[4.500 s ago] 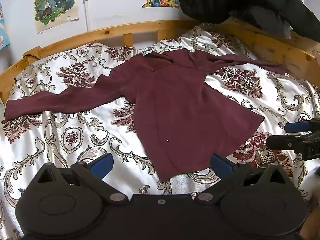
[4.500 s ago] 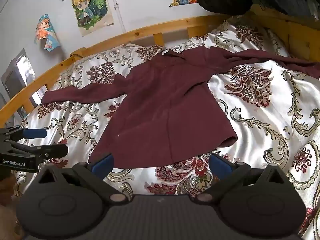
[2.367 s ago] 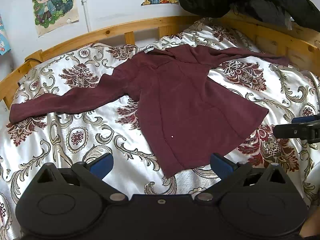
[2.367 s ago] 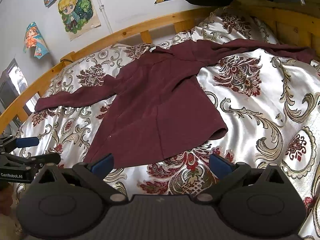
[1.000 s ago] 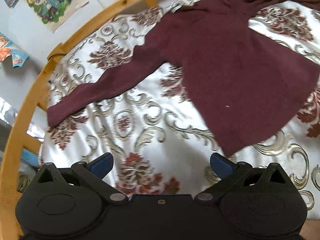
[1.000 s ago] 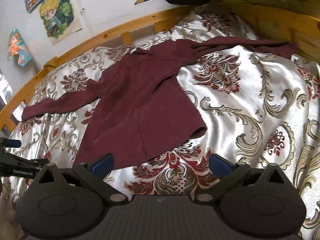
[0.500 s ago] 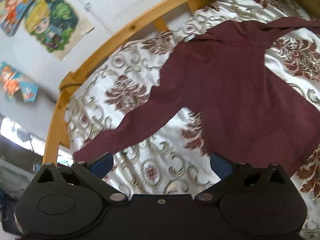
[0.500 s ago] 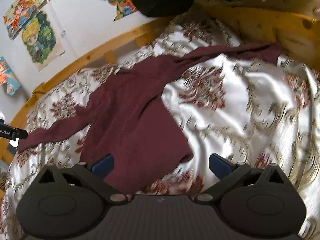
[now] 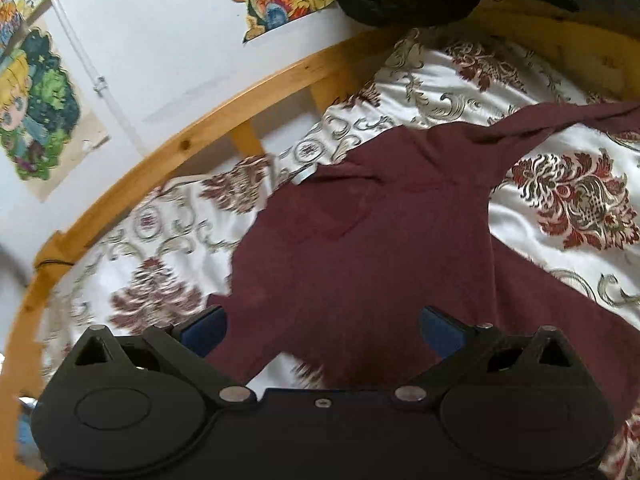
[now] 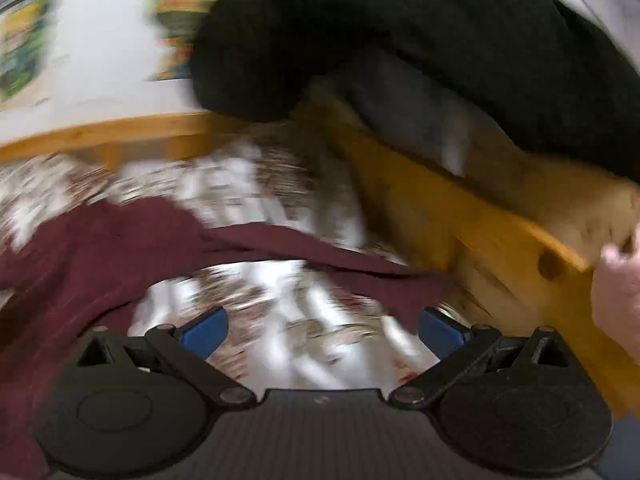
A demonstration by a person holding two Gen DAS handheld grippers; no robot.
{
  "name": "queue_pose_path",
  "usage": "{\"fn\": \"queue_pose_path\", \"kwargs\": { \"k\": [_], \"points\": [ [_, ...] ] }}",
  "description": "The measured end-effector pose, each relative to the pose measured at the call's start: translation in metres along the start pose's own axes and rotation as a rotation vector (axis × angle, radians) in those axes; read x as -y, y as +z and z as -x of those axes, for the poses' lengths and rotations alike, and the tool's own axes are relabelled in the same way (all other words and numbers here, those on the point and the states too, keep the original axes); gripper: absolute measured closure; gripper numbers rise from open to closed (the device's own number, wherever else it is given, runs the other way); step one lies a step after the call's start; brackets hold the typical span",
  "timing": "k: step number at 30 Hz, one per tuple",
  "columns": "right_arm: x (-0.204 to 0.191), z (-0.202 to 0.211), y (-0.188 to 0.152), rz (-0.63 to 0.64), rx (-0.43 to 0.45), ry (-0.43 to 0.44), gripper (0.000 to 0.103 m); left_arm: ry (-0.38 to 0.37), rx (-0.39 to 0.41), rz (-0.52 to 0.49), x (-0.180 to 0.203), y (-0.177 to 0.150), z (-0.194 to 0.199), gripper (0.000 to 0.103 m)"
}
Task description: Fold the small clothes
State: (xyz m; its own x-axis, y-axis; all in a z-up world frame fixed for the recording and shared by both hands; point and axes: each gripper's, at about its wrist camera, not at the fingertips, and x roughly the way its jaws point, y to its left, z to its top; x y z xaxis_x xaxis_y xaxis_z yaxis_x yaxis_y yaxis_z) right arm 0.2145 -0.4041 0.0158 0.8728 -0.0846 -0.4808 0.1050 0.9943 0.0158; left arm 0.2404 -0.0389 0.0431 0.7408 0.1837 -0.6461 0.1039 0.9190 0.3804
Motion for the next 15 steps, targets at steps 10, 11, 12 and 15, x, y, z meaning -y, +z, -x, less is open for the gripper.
{"fn": "queue_pose_path", "kwargs": {
  "k": [10,11,12,15],
  "points": [
    [0.044,-0.118,-0.011,-0.354,-0.055,-0.186,0.029,-0.043,-0.115,0.176,-0.012,-0.016,-0.08,0.001],
    [0.045,-0.125,-0.011,-0.364,-0.056,-0.203,0.029,-0.037,-0.122,0.191,-0.018,-0.016,-0.083,0.001],
    [0.046,-0.128,-0.011,-0.379,-0.059,-0.222,0.029,-0.028,-0.131,0.209,-0.022,-0.017,-0.089,0.001],
    [0.056,-0.14,-0.013,-0.448,-0.073,-0.25,0.035,-0.028,-0.163,0.26,-0.034,-0.022,-0.099,0.001]
  ]
}}
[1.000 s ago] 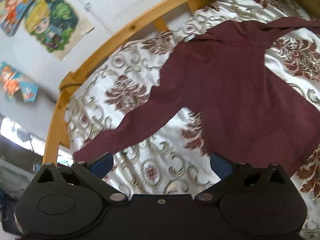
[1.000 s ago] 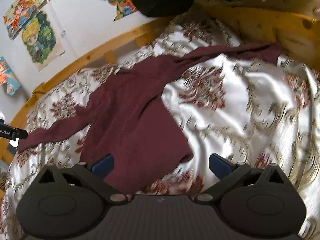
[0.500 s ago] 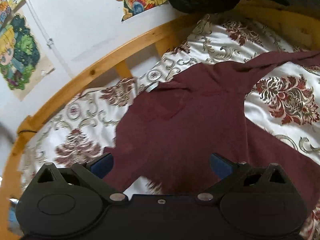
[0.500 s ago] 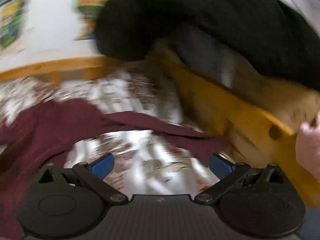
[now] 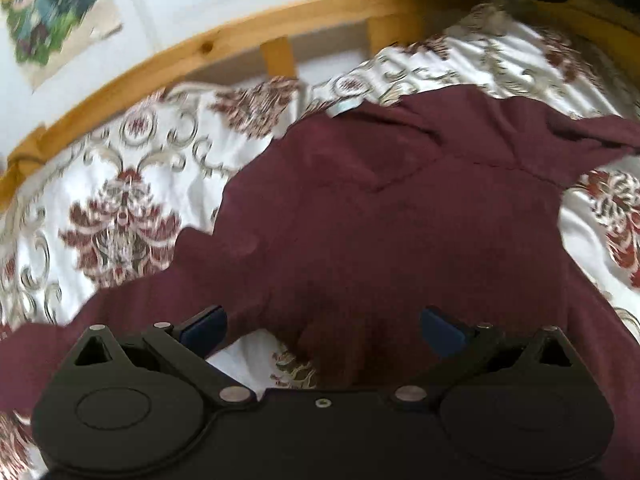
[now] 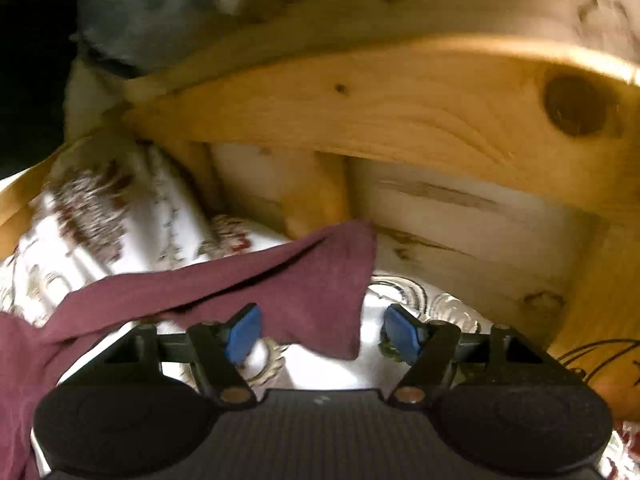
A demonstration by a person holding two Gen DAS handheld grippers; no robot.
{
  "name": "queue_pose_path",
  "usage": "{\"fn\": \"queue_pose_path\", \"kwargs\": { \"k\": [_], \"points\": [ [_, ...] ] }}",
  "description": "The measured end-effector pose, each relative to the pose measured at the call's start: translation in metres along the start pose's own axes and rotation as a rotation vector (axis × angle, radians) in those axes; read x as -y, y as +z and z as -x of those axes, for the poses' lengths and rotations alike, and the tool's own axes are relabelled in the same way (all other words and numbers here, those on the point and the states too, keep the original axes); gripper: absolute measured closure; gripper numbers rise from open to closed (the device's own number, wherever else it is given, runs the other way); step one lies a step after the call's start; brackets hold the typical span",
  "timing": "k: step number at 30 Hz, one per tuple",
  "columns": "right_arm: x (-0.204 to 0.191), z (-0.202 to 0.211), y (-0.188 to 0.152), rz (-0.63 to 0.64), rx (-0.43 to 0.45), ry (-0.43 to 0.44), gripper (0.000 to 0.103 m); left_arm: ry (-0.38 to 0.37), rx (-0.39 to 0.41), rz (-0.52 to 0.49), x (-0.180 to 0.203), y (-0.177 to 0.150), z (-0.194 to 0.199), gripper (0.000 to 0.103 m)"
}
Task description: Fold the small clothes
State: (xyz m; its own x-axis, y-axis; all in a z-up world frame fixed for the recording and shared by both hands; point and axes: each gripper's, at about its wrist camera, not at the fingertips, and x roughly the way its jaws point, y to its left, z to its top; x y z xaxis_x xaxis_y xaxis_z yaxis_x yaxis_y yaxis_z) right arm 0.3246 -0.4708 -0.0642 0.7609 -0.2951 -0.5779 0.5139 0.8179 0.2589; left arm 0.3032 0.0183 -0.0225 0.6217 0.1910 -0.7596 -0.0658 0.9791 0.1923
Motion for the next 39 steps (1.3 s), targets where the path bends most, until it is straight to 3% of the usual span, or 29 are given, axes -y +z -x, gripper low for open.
{"fn": "queue_pose_path", "kwargs": {
  "k": [2,5,6,9,12,17,21,25,29,34,39],
  "points": [
    [0.005,-0.005,-0.002,-0.022,-0.009,-0.012,0.073,-0.007,-0.026,0.031,-0.007,-0.002,-0.005,0.001],
    [0.004,0.004,-0.003,-0.023,0.025,-0.009,0.096,-0.007,-0.039,0.064,-0.016,-0.007,-0.003,0.001],
    [0.003,0.014,-0.003,-0.011,0.054,0.008,0.097,-0.008,-0.038,0.069,-0.018,-0.009,0.0,0.001],
    [-0.013,0.052,-0.003,0.107,0.155,0.088,0.1,0.003,-0.02,0.07,-0.023,-0.013,0.014,0.001],
    [-0.029,0.097,0.005,0.208,0.216,0.222,0.1,0.023,0.002,0.07,-0.029,-0.017,0.029,0.001],
    [-0.043,0.152,0.04,0.239,0.159,0.449,0.1,0.027,0.029,0.1,-0.04,-0.021,0.054,0.001],
    [-0.037,0.182,0.074,0.119,0.068,0.603,0.1,0.022,0.059,0.121,-0.048,-0.027,0.071,0.001],
    [-0.021,0.185,0.085,-0.031,-0.03,0.606,0.1,0.013,0.072,0.15,-0.056,-0.032,0.08,0.001],
    [-0.007,0.183,0.078,-0.081,0.004,0.531,0.1,-0.007,0.067,0.172,-0.063,-0.036,0.082,0.001],
    [-0.027,0.198,0.067,0.073,0.139,0.505,0.1,0.005,0.071,0.166,-0.071,-0.04,0.082,0.001],
    [-0.102,0.223,0.055,0.328,0.311,0.606,0.1,0.008,0.063,0.201,-0.086,-0.04,0.081,0.001]
  ]
}}
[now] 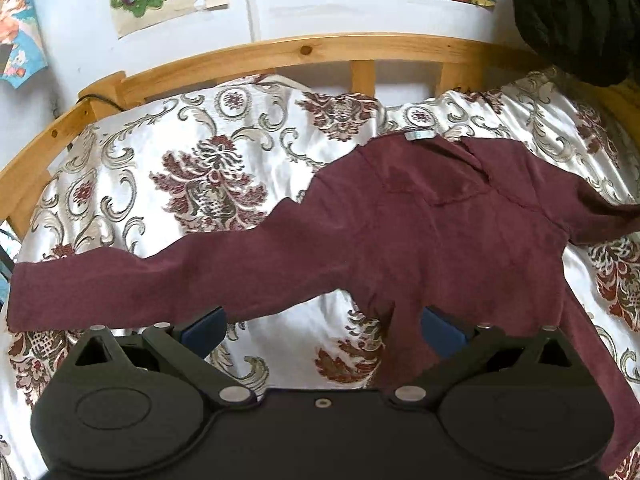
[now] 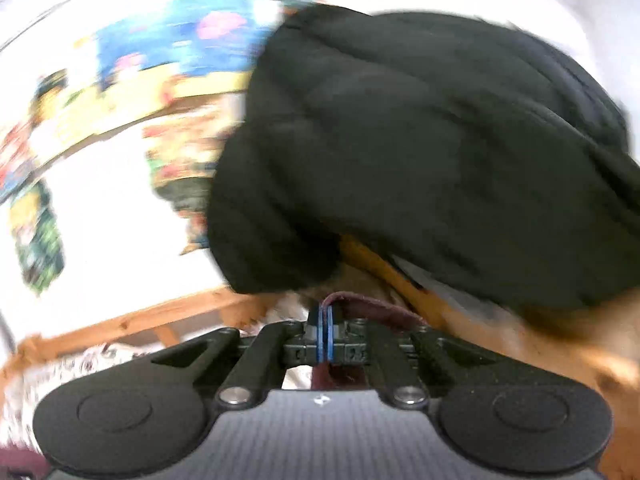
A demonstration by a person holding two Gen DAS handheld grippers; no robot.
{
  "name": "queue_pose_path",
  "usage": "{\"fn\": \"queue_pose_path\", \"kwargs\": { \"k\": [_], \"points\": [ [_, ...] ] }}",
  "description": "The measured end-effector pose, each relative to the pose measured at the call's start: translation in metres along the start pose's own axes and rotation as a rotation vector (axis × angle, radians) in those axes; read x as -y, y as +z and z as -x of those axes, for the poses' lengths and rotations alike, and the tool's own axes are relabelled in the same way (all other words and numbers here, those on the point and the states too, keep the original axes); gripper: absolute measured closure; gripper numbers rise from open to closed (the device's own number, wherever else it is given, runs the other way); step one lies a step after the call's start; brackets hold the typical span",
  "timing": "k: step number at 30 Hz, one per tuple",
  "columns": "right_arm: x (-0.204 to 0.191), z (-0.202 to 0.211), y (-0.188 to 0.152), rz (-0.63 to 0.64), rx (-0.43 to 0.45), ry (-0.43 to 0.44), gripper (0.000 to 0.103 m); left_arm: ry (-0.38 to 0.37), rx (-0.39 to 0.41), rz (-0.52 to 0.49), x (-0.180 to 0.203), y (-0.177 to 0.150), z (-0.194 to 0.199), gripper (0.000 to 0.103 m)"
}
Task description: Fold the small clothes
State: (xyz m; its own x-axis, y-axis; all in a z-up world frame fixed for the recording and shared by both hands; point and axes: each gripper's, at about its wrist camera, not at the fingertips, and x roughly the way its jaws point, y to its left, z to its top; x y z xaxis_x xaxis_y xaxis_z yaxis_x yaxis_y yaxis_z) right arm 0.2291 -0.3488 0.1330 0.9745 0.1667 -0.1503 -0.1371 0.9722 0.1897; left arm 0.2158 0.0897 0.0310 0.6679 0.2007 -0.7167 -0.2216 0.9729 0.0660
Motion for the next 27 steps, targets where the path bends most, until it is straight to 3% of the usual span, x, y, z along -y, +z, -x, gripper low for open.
{"fn": "queue_pose_path", "kwargs": {
  "k": [5,11,15,19,21,22,23,25,27],
  "points": [
    [-0.095,-0.029,-0.015,0.204,0.0,0.272,0.1,0.035,0.012,0.025,-0.023,-0.001,0.004,0.001],
    [-0.209,-0.045,-0.108,0.51,-0.172,0.57,0.1,0.078,-0.006,0.077,-0.058,-0.009,-0.001,0.001],
    [-0.25,-0.04,-0.187,0.627,-0.364,0.674,0.1,0.076,-0.03,0.105,-0.074,-0.015,-0.008,0.001],
    [-0.259,-0.022,-0.245,0.671,-0.492,0.72,0.1,0.03,-0.031,0.122,-0.081,-0.02,-0.013,0.001],
    [-0.255,-0.015,-0.26,0.678,-0.515,0.733,0.094,-0.006,-0.023,0.129,-0.08,-0.02,-0.013,0.001],
    [-0.255,-0.015,-0.261,0.669,-0.528,0.74,0.082,-0.027,-0.016,0.132,-0.079,-0.02,-0.013,0.001],
    [-0.25,-0.012,-0.262,0.652,-0.538,0.743,0.062,-0.046,-0.01,0.133,-0.077,-0.02,-0.014,0.001],
    [-0.234,-0.008,-0.256,0.6,-0.544,0.743,0.046,-0.08,0.006,0.128,-0.072,-0.019,-0.013,0.001],
    [-0.217,-0.007,-0.247,0.539,-0.554,0.736,0.04,-0.103,0.018,0.115,-0.064,-0.019,-0.014,0.001]
  ]
}}
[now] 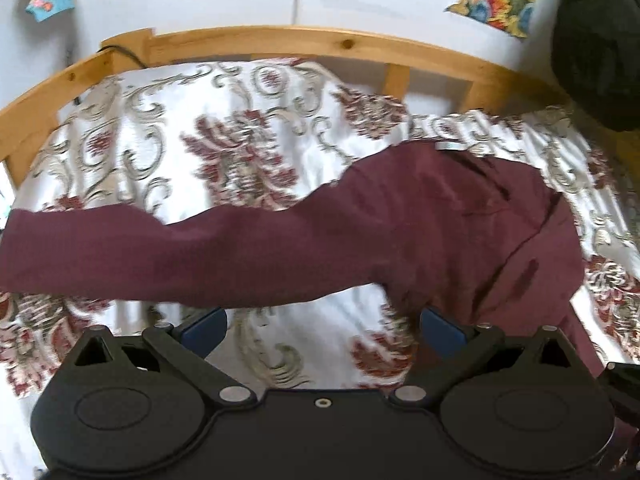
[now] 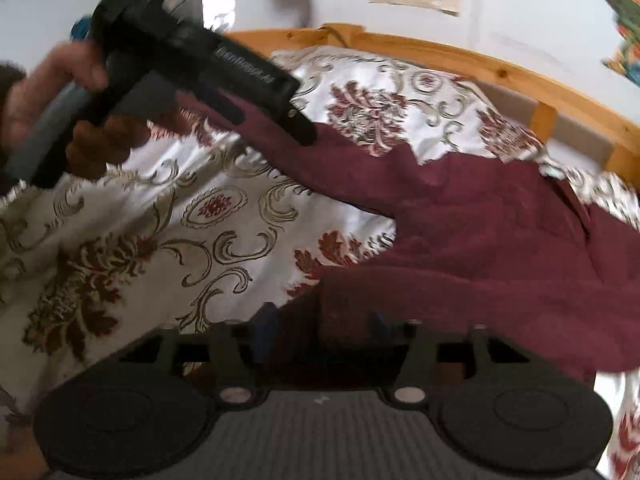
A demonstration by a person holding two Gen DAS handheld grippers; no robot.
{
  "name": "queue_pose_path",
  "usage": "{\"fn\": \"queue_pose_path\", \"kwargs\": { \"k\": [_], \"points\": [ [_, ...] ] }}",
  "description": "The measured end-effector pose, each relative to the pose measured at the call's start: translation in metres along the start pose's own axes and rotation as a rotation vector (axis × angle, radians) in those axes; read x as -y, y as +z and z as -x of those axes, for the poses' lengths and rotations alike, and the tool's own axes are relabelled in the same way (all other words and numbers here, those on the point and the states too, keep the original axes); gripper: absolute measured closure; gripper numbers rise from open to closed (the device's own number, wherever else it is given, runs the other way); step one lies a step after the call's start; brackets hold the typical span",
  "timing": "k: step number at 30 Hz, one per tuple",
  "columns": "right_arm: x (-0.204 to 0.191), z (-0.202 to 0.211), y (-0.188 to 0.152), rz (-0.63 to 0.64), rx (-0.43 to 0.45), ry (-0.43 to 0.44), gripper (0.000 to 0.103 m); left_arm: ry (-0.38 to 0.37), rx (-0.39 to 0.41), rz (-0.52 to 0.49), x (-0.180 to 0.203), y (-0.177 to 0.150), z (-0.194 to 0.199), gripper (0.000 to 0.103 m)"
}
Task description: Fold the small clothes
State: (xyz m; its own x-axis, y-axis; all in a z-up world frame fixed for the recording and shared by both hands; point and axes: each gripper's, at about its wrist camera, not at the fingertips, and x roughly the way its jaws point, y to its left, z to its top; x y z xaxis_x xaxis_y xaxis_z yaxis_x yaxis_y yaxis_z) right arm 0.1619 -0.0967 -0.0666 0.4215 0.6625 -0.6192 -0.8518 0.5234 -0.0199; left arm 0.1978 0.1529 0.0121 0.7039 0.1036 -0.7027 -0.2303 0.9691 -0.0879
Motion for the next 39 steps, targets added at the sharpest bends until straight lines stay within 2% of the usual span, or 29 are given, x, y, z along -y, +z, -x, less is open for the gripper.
{"fn": "queue_pose_path", "kwargs": {
  "k": [2,6,9,15,18,20,21,22,23,25,28,30,31,32,33,34,35,37,38,39],
  "points": [
    [0.018,0.011,0.0,-0.053,0.017,-0.021,0.029,-0.029,0.006,-0.024,0.01,-0.002,-0.003,0.001],
    [0.061,0.032,-0.012,-0.162,0.039,-0.148,0.021,-0.115,-0.017,-0.085,0.034,-0.014,-0.015,0.001],
    [0.105,0.034,-0.025,-0.306,0.028,-0.251,0.021,-0.168,-0.049,-0.169,0.055,-0.026,-0.024,0.001],
    [0.197,0.02,-0.036,-0.648,0.069,-0.318,0.035,-0.194,-0.016,-0.393,0.096,-0.045,-0.039,0.001],
    [0.239,0.005,-0.042,-0.843,0.103,-0.315,0.035,-0.248,0.019,-0.454,0.109,-0.048,-0.042,0.001],
    [0.262,-0.007,-0.045,-0.949,0.11,-0.311,0.036,-0.336,0.019,-0.484,0.116,-0.049,-0.047,0.001],
    [0.27,-0.011,-0.048,-0.987,0.116,-0.311,0.041,-0.418,0.002,-0.492,0.119,-0.05,-0.051,0.001],
    [0.275,-0.013,-0.049,-1.008,0.115,-0.323,0.074,-0.48,-0.013,-0.493,0.121,-0.05,-0.054,0.001],
    [0.279,-0.014,-0.048,-1.009,0.095,-0.344,0.095,-0.549,-0.031,-0.492,0.122,-0.05,-0.058,0.001],
    [0.283,-0.01,-0.043,-0.972,0.06,-0.384,0.095,-0.694,-0.081,-0.489,0.124,-0.051,-0.067,0.001],
    [0.283,0.001,-0.03,-0.908,-0.026,-0.481,0.095,-0.861,-0.156,-0.432,0.12,-0.057,-0.078,0.001],
    [0.286,0.006,-0.028,-0.922,-0.074,-0.498,0.092,-0.922,-0.195,-0.368,0.114,-0.063,-0.085,0.001],
    [0.285,0.007,-0.027,-0.909,-0.083,-0.511,0.084,-0.954,-0.223,-0.341,0.113,-0.069,-0.09,0.001],
    [0.282,0.007,-0.027,-0.883,-0.079,-0.527,0.071,-0.974,-0.259,-0.318,0.111,-0.074,-0.096,0.001],
    [0.281,0.009,-0.027,-0.854,-0.067,-0.542,0.063,-0.979,-0.307,-0.299,0.111,-0.082,-0.101,0.001],
    [0.278,0.012,-0.028,-0.825,-0.043,-0.542,0.05,-0.966,-0.358,-0.296,0.113,-0.089,-0.105,0.001],
    [0.276,0.015,-0.028,-0.784,-0.008,-0.542,0.042,-0.951,-0.367,-0.313,0.115,-0.095,-0.105,0.001],
    [0.277,0.018,-0.024,-0.702,0.049,-0.553,0.034,-0.918,-0.316,-0.375,0.116,-0.099,-0.094,0.001],
    [0.282,0.014,-0.021,-0.662,0.066,-0.54,0.028,-0.893,-0.294,-0.381,0.114,-0.098,-0.09,0.001],
    [0.289,0.009,-0.016,-0.631,0.073,-0.524,0.028,-0.876,-0.273,-0.36,0.11,-0.096,-0.086,0.001]
  ]
}}
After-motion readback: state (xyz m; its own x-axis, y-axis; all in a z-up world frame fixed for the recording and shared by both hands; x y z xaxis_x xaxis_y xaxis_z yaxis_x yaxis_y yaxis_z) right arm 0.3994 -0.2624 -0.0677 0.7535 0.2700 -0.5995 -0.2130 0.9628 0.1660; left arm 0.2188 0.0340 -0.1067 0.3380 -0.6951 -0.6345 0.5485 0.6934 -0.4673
